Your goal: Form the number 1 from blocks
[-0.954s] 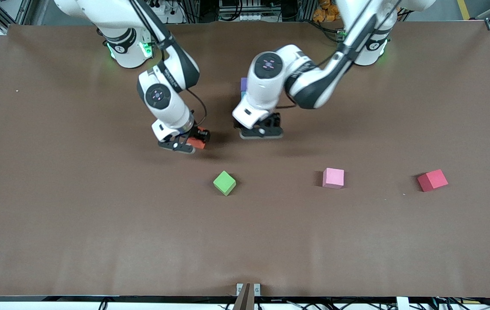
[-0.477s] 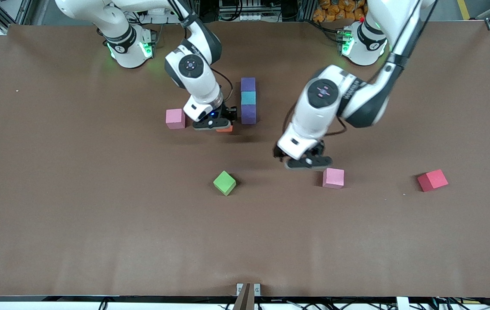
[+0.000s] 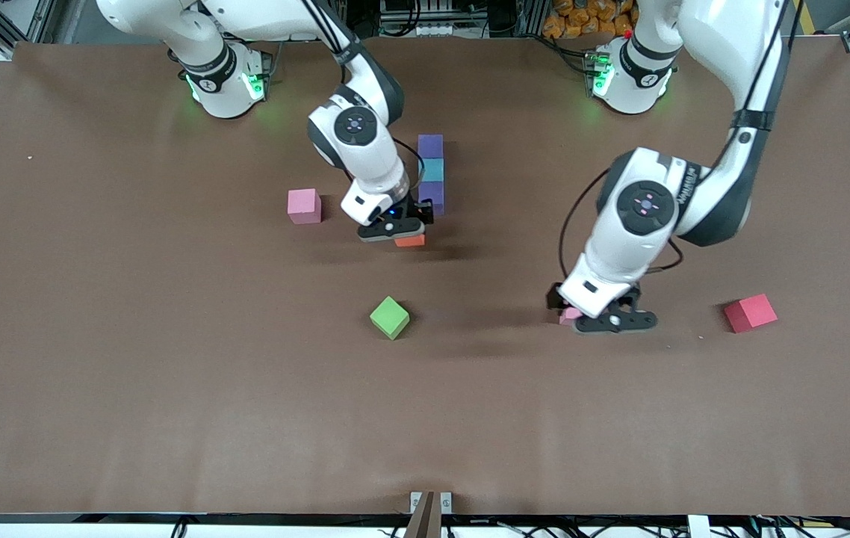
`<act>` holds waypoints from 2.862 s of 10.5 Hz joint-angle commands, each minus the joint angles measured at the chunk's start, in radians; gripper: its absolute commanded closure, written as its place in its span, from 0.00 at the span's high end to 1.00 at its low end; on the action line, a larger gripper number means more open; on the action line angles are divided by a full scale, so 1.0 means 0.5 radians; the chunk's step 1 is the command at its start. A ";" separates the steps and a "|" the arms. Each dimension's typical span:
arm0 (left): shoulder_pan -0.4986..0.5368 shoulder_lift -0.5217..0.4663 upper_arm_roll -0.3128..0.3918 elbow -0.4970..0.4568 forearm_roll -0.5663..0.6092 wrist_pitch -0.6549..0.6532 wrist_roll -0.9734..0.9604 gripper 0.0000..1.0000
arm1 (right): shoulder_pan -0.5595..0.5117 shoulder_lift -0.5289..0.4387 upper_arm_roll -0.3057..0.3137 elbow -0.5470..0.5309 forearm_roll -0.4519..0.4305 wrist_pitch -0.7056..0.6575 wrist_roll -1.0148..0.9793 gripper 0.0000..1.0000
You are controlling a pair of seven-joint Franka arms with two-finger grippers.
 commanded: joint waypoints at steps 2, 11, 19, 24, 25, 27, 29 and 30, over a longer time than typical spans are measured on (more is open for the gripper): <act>-0.014 0.070 0.074 0.013 -0.087 -0.008 0.055 1.00 | 0.108 0.145 -0.107 0.316 -0.016 -0.453 0.014 0.64; -0.014 0.254 0.087 0.007 -0.235 -0.005 0.464 1.00 | 0.320 0.341 -0.187 0.538 -0.026 -0.502 0.214 0.63; -0.017 0.380 0.087 -0.002 -0.294 0.053 0.479 1.00 | 0.366 0.280 -0.187 0.412 -0.032 -0.468 0.269 0.66; -0.032 0.432 0.084 -0.005 -0.294 0.072 0.476 0.08 | 0.369 0.286 -0.184 0.378 -0.084 -0.465 0.266 0.70; -0.041 0.429 0.083 -0.008 -0.297 0.072 0.448 0.00 | 0.369 0.289 -0.184 0.378 -0.084 -0.468 0.269 0.99; -0.051 0.383 0.074 -0.002 -0.294 0.056 0.442 0.00 | 0.363 0.247 -0.184 0.378 -0.084 -0.474 0.272 1.00; -0.084 0.328 0.062 0.007 -0.300 0.014 0.409 0.00 | 0.229 -0.001 -0.129 0.226 -0.084 -0.490 0.269 1.00; -0.118 0.307 0.050 0.010 -0.303 0.001 0.396 0.00 | 0.103 -0.102 -0.059 0.149 -0.084 -0.493 0.269 1.00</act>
